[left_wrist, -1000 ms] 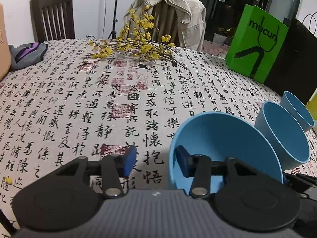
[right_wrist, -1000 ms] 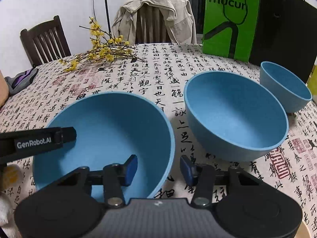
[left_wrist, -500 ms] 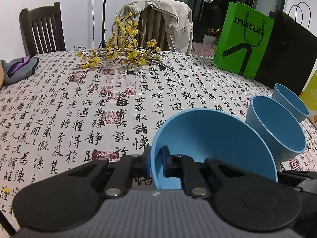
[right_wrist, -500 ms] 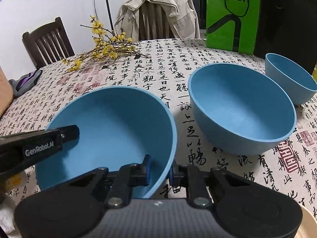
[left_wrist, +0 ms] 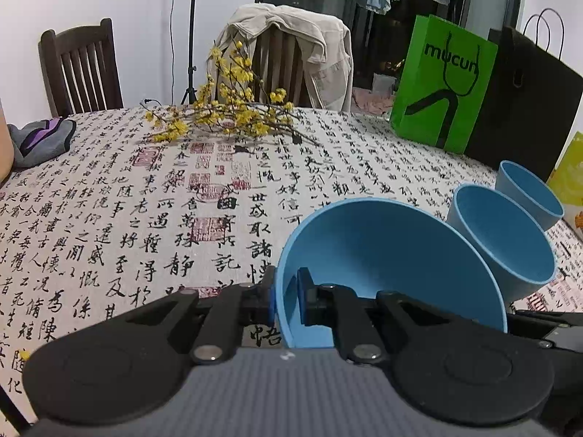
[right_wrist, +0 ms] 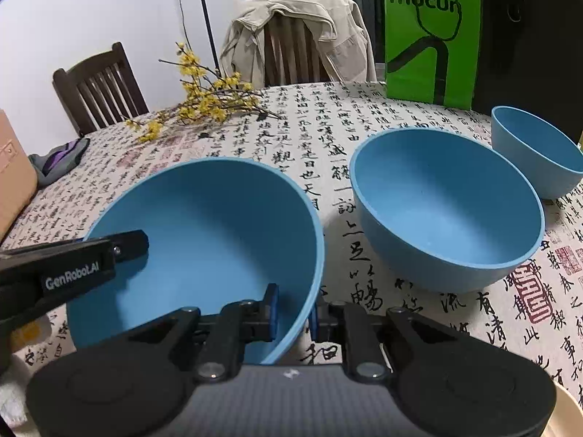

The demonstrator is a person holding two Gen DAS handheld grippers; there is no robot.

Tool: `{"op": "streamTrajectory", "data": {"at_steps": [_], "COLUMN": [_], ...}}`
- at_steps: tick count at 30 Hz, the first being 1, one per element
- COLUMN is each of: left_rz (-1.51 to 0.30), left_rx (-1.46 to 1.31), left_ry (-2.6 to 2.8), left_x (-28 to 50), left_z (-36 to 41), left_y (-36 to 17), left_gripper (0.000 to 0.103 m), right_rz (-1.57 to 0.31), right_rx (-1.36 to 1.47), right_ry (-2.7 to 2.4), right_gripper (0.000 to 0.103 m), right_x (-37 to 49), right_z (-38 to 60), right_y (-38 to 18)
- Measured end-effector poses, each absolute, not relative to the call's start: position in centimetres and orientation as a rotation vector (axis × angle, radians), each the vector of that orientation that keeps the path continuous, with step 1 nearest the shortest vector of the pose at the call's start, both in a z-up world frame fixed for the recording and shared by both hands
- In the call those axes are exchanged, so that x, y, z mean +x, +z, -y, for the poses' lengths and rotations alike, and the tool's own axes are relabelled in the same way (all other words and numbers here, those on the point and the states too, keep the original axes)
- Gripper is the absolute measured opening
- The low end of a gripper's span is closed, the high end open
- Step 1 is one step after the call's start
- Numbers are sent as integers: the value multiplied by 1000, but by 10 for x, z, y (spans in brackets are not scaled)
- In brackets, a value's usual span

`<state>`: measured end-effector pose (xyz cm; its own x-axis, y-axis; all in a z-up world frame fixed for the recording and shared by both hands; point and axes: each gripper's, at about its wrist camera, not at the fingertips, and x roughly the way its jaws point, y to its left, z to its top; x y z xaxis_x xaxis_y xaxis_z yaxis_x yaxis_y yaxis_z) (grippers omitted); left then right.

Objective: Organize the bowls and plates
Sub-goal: 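Lift the blue bowl and carry it toward the pink suitcase with both tools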

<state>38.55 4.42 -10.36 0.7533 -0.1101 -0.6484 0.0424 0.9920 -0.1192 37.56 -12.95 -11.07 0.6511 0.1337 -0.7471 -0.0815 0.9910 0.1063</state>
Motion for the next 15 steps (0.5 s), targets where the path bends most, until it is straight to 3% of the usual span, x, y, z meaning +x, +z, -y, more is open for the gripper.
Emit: {"op": "streamTrajectory", "data": {"at_steps": [15], "left_rz": [-645], "left_rx": [-122], "left_ry": [-14], "left_x": [354], "left_z": [-54], "left_y": [-69], "left_gripper": [11], "right_rz": [-769], "right_rx": [80], "right_ry": [195], "right_gripper": [16], "right_x": [357], "right_z": [122], "right_y": [-86]}}
